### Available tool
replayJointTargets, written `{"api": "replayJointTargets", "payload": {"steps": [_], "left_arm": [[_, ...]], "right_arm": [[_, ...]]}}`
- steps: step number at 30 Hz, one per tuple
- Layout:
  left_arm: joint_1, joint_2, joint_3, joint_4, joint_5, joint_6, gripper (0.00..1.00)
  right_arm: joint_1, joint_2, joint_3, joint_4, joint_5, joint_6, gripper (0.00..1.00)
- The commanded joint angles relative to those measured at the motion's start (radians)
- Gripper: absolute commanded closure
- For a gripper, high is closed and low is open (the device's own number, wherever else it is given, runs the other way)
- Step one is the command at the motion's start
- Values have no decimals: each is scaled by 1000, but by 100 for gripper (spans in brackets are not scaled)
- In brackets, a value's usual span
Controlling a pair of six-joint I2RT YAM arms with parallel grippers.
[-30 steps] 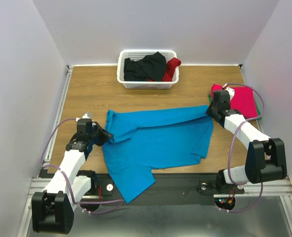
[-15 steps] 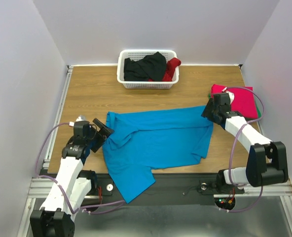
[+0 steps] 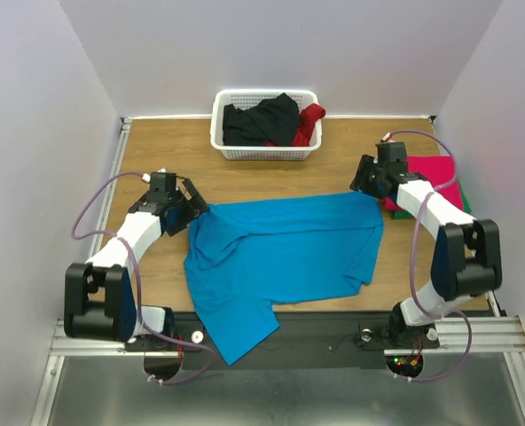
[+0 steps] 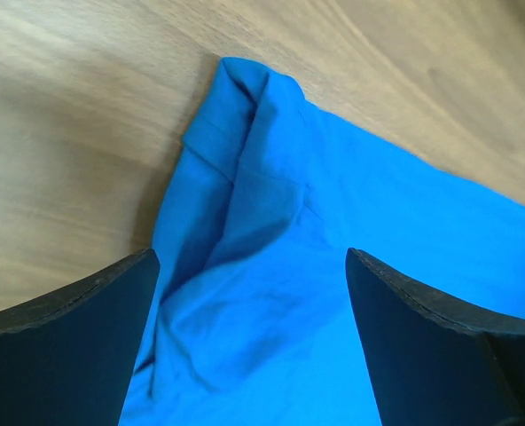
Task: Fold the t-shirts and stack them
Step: Fold the tshirt
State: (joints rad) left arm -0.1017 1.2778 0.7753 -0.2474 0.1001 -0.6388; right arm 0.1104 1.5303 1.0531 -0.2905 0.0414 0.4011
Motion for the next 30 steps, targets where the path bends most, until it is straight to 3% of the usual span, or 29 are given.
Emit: {"api": "replayJointTargets", "payload": {"steps": [1,2,6,11,16,25,30], "left_arm": [[-41,87,99,27,-63,80,2],[-44,109,111,23,-74,88,3],[-73,225,183,-12,-123,123,24],[-79,339,229,-75,-226,108,43],[-81,388,243,-82,-250,107,55],[-29,410,280,-104,-303,76,67],[17,413,268,-87,-286,82,67]], "right_arm": [[-5,130,97,10,-64,-33,45],[-5,152,111,10,-63,-33,47],[-5,244,153,10,-48,-30,53],[-5,315,191,10,-2,-22,57],[-5,352,197,10,49,-12,59],[-5,395,200,8,146,-7,66],[-6,429,212,4,173,2,72]]}}
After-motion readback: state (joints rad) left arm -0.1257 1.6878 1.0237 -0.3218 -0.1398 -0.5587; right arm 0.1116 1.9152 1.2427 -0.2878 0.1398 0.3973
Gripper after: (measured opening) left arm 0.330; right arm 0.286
